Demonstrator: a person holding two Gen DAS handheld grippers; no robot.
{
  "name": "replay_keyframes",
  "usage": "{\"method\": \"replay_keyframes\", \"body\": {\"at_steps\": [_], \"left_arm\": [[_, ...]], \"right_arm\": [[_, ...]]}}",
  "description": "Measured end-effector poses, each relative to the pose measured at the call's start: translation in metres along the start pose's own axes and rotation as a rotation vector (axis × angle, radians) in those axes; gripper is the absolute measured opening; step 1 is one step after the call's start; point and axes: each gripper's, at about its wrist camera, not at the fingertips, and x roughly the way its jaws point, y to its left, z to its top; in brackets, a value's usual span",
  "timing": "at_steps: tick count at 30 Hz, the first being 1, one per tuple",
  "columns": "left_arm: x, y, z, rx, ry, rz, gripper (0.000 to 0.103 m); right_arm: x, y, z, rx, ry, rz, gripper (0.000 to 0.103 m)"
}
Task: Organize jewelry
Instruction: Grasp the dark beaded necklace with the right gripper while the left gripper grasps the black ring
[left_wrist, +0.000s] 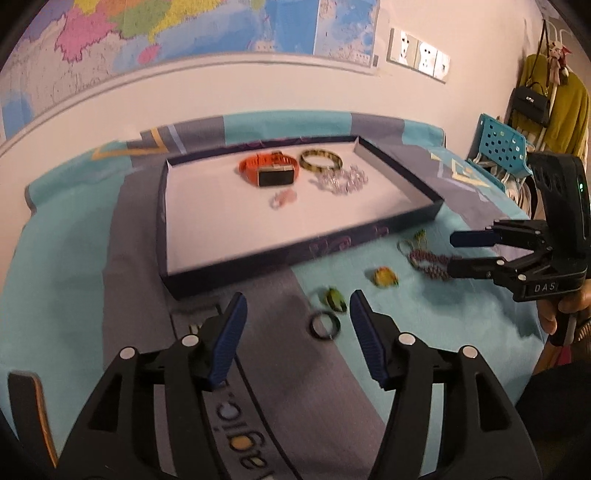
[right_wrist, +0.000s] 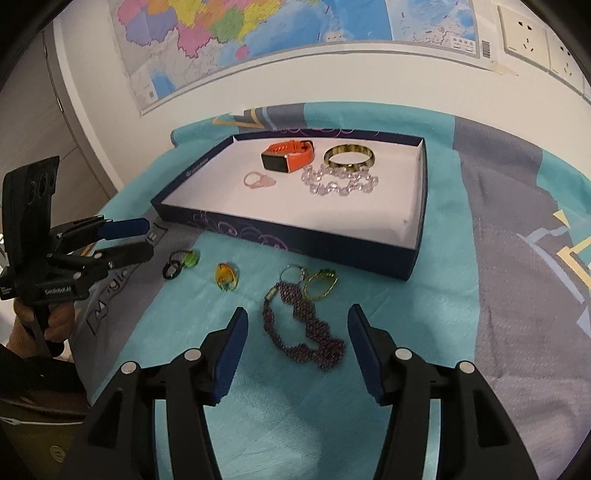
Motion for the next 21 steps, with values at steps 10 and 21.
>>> {"method": "replay_keyframes", "body": {"at_steps": [10,21], "left_arm": [[0.015,-0.015,-0.009,0.032,0.061,-0.014,0.051],[0.022,-0.020,-0.011,0.039,0.097,-0.006,0.037]], "right_arm": [[0.010,0.015,-0.007,-0.024,0.019,-0.012,0.053],[0.012,0.019,-0.007,-0.057,0.015,-0.070,0.022]]}}
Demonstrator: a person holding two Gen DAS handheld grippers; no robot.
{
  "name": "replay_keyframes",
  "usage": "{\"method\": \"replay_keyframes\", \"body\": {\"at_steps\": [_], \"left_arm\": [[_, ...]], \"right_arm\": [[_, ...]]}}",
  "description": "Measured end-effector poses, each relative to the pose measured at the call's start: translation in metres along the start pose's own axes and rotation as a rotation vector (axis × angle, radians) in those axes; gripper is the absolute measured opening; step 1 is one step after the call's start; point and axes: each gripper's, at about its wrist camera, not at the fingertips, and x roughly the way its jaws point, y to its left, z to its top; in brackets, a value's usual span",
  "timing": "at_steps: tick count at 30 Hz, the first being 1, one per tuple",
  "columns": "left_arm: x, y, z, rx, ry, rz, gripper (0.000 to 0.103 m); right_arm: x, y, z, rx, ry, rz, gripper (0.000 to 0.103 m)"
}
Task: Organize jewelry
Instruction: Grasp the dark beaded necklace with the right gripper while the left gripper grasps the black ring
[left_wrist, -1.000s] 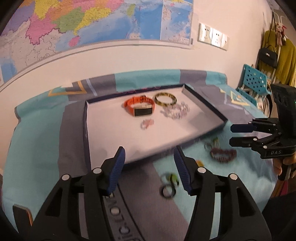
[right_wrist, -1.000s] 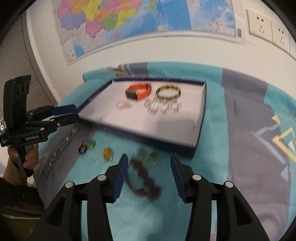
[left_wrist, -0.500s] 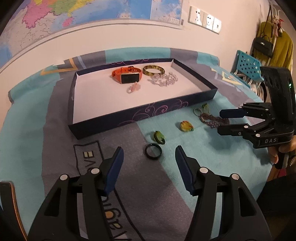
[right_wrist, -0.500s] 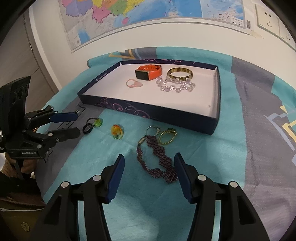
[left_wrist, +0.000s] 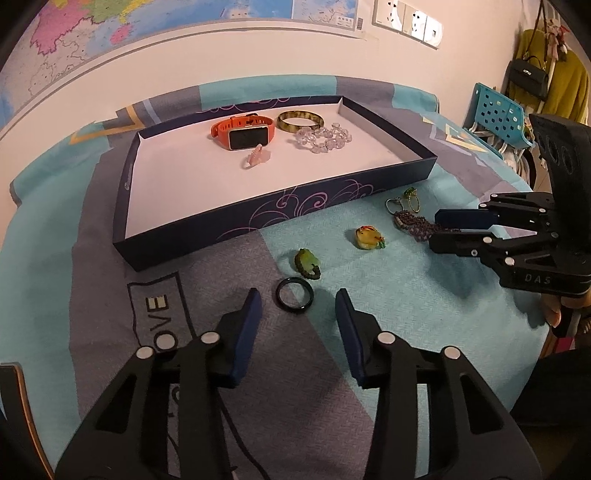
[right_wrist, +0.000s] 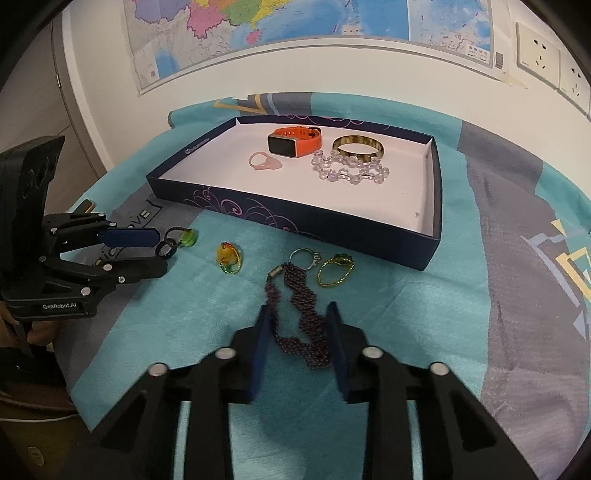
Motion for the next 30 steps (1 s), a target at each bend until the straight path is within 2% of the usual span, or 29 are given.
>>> {"method": "replay_keyframes", "body": {"at_steps": [2,6,9,11,18,30], "left_arm": [[0.001,0.000,0.001,0.000,0.001,0.002,0.031],[0.001,0.000,0.001,-0.001,0.000,0.012,0.022],[0.001,-0.002,0.001,0.001,-0.001,0.019,0.022],[0.001,-0.003,0.000,0.001,0.000,0.027,0.022],[-0.003,-0.005,-0.002,-0.013,0.000,0.008,0.022],[-0.015,-0.005,-0.002,-0.022,-0.032,-0.018,0.022]], "right_arm": [[0.000,0.000,0.000,-0.001,-0.001,0.002,0.016],[-0.001,0.000,-0.001,0.006,-0.006,0.012,0.014],[-0.002,-0.002,-0.002,0.019,-0.019,0.023,0.012],[-0.004,-0.001,-0.001,0.022,-0.030,0.033,0.003],[-0.007,-0.003,-0.001,0.046,-0.038,0.059,0.003],[-0.027,-0.010,0.006,0.081,-0.099,0.086,0.003]]}}
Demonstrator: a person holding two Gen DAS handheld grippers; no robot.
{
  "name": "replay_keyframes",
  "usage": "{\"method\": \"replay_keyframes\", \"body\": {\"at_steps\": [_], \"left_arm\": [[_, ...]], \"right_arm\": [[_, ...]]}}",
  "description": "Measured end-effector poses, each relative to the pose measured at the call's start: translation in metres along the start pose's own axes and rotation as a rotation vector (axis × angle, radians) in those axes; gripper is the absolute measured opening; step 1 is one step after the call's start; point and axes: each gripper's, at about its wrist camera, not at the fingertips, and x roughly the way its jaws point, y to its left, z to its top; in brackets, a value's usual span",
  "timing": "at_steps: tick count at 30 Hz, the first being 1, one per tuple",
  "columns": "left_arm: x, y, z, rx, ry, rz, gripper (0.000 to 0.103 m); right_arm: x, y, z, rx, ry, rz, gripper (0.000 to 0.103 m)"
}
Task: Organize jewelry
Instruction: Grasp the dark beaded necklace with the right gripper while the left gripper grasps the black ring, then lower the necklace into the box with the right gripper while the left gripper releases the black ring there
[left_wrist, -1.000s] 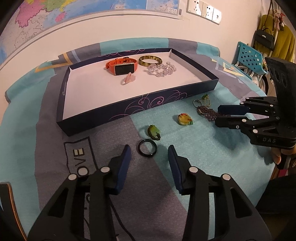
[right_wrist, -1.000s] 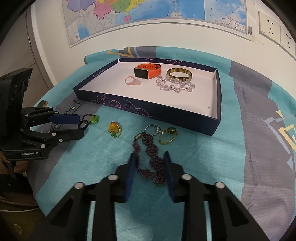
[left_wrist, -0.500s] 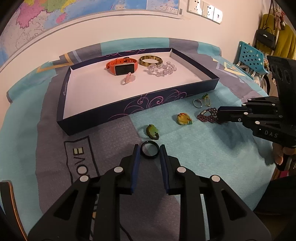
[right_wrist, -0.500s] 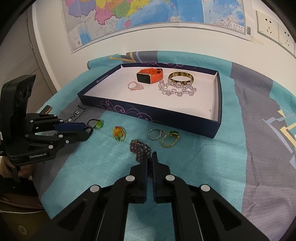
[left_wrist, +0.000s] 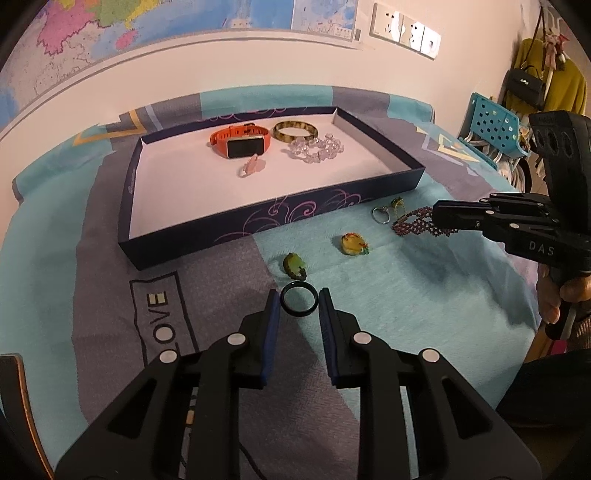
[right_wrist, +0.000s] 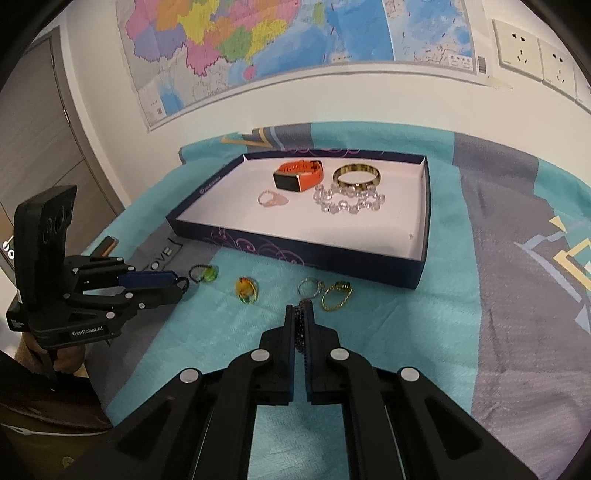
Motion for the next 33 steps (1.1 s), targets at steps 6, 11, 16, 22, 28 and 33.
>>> {"method": "replay_keyframes", "body": {"at_steps": [6,11,16,22,28,33], "left_arm": [[-0.007,0.000,0.003,0.000,-0.023,-0.006,0.022],[-0.015,0.001,0.007,-0.003,-0.048,-0.010,0.022],[-0.021,0.003,0.012,-0.018,-0.070,-0.026,0.022],[-0.025,0.004,0.022,-0.012,-0.095,-0.030,0.022],[-0.027,0.006,0.029,-0.013,-0.112,-0.026,0.022],[-0.028,0.007,0.033,-0.016,-0.120,-0.023,0.022]], "right_arm": [[-0.007,0.002,0.006,0.003,-0.027,0.010,0.003],[-0.011,0.002,0.011,0.008,-0.048,0.018,0.003],[-0.014,0.004,0.019,0.003,-0.069,0.021,0.003],[-0.017,0.006,0.029,-0.007,-0.093,0.034,0.003],[-0.017,0.008,0.037,-0.015,-0.106,0.041,0.003],[-0.016,0.008,0.041,-0.021,-0.109,0.047,0.003]]}}
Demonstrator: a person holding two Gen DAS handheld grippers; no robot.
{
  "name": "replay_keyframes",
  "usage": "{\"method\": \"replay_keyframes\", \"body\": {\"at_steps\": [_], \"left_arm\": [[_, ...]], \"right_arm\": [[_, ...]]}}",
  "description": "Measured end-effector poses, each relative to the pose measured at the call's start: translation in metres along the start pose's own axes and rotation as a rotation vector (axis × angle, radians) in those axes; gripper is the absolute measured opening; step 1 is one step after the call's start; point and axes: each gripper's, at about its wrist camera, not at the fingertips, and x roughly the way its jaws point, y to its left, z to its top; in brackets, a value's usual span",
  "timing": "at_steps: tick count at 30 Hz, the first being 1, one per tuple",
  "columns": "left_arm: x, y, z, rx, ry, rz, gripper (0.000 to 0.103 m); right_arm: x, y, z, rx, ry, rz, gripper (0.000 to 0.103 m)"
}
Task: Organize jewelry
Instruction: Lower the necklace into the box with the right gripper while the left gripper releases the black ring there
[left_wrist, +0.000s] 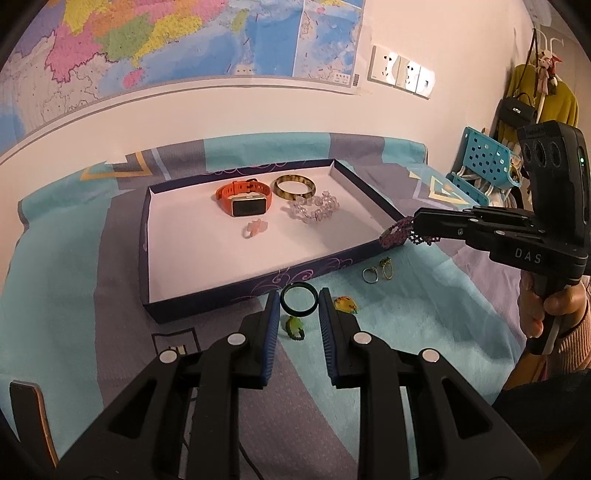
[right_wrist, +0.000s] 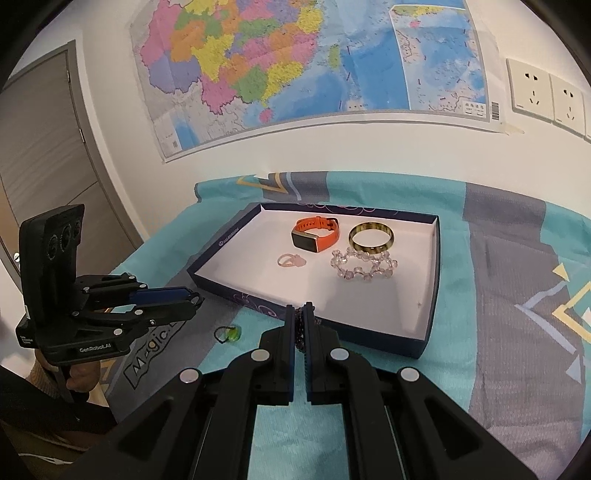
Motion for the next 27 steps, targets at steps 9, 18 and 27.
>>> {"method": "replay_keyframes", "body": {"at_steps": [9,18,27], "left_arm": [[0.002,0.001,0.005,0.002,-0.008,0.003,0.022],[0.006,0.002,0.011,-0.002,-0.010,0.006,0.022],[0.013,0.005,0.018,-0.005,-0.007,0.008,0.022]], "right_arm": [[0.002,0.001,0.007,-0.015,-0.009,0.005,0.003],[0.006,0.002,0.015,-0.027,-0.014,0.008,0.003],[0.015,-0.001,0.023,-0.030,-0.011,0.009,0.003]]}}
